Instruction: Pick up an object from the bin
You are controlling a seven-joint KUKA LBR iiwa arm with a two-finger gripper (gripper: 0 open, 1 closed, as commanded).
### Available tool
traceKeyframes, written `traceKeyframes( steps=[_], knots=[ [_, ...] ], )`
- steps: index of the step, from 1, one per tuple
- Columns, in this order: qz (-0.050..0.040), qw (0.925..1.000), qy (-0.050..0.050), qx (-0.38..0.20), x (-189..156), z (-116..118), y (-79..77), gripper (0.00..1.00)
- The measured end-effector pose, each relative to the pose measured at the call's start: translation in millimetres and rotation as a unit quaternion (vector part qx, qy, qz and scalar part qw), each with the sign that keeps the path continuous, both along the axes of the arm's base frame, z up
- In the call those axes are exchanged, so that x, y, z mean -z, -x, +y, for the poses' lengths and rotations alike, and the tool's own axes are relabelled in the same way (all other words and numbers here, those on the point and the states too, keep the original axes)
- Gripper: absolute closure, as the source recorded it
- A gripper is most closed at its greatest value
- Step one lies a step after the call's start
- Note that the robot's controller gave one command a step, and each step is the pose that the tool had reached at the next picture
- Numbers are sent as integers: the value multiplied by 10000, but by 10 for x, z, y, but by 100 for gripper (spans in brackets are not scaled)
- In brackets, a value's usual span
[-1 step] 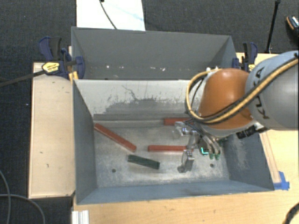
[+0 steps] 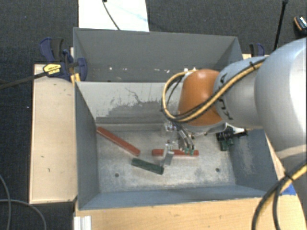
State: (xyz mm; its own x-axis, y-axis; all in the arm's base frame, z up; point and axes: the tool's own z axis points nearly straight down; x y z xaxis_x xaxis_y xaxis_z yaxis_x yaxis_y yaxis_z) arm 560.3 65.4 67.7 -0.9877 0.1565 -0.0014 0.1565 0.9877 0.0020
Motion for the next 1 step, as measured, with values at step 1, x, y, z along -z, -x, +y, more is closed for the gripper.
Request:
traceKeyframes(
  steps=[1],
  knots=[
    [-17,10000,1,7,-30,-8,-8,100]
  ],
)
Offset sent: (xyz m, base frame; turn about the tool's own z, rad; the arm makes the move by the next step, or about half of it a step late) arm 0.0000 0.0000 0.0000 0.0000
